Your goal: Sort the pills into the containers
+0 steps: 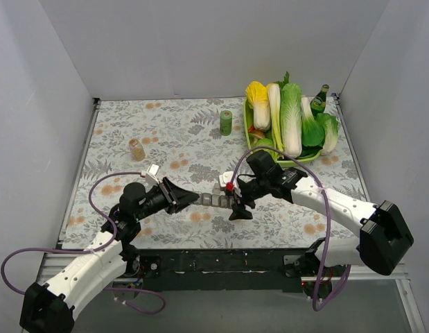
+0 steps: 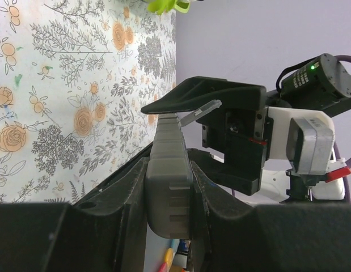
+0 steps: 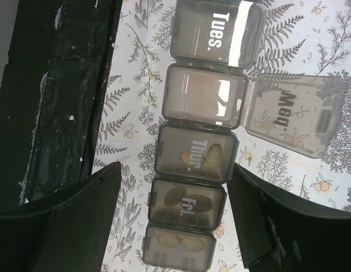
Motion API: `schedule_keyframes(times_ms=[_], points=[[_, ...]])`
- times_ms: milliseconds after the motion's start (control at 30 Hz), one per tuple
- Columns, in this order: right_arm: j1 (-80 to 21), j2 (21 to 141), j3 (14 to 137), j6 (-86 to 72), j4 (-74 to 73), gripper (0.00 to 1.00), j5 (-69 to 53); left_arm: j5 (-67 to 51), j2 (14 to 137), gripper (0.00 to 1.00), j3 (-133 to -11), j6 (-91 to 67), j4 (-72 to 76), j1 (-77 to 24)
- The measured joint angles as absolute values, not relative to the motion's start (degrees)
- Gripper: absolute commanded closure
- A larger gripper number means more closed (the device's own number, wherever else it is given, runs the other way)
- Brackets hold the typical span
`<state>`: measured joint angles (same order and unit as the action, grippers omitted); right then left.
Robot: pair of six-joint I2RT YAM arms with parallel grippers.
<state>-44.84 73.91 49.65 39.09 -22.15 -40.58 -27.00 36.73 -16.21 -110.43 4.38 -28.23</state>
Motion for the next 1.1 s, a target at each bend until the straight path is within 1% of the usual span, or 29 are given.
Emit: schedule_keyframes(times_ms=[267, 367, 400, 467, 500, 600, 633, 667, 733, 767, 800, 867, 900, 1000, 1100], points=[[-46.0, 75.9, 50.0, 36.4, -20.8, 0.37, -38.7, -25.9, 36.6, 1.00, -14.7, -113.0, 6.2, -28.2], [-46.3, 76.8, 50.8, 35.2, -20.6, 0.44, -38.2, -25.7, 36.5, 1.00, -14.4, -113.5, 6.3, -28.2], [-46.4, 77.0, 51.1, 34.7, -20.4, 0.49, -37.9, -25.7, 36.5, 1.00, -14.4, -113.6, 6.3, -28.2], [-46.5, 77.3, 51.4, 34.0, -20.0, 0.55, -37.5, -25.6, 36.4, 1.00, -14.4, -113.8, 6.3, -28.2], [-46.5, 77.4, 51.4, 33.6, -19.9, 0.59, -37.2, -25.5, 36.3, 1.00, -14.4, -113.8, 6.3, -28.2], [-46.5, 77.4, 51.5, 32.7, -19.5, 0.65, -36.6, -25.1, 36.1, 0.99, -14.4, -113.8, 6.3, -28.2], [-46.5, 77.4, 51.5, 32.7, -19.4, 0.66, -36.5, -25.0, 36.0, 0.95, -14.4, -113.8, 6.3, -28.2], [-46.5, 77.4, 51.5, 32.5, -19.4, 0.67, -36.3, -24.8, 36.0, 0.85, -14.4, -113.8, 6.2, -28.2], [-46.5, 77.4, 51.5, 32.4, -19.1, 0.69, -36.1, -24.6, 35.9, 0.69, -14.4, -113.8, 6.0, -28.2], [-46.5, 77.4, 51.5, 32.3, -19.1, 0.69, -36.0, -24.5, 35.8, 0.58, -14.4, -113.8, 6.0, -28.2], [-46.5, 77.4, 51.5, 32.3, -19.0, 0.70, -35.9, -24.3, 35.7, 0.35, -14.4, -113.8, 5.8, -28.3], [-46.5, 77.4, 51.5, 32.3, -18.9, 0.70, -35.6, -23.6, 35.4, 0.18, -14.4, -113.6, 5.2, -28.2], [-46.5, 77.4, 51.4, 32.3, -18.8, 0.70, -35.4, -23.2, 35.1, 0.08, -14.4, -113.4, 4.7, -28.2], [-45.9, 77.4, 50.4, 32.3, -17.9, 0.70, -34.7, -21.8, 34.5, 0.02, -15.1, -112.7, 2.0, -28.2], [-44.8, 77.4, 49.3, 32.3, -17.1, 0.70, -33.1, -19.1, 34.4, 0.02, -18.2, -110.1, -4.2, -28.2]])
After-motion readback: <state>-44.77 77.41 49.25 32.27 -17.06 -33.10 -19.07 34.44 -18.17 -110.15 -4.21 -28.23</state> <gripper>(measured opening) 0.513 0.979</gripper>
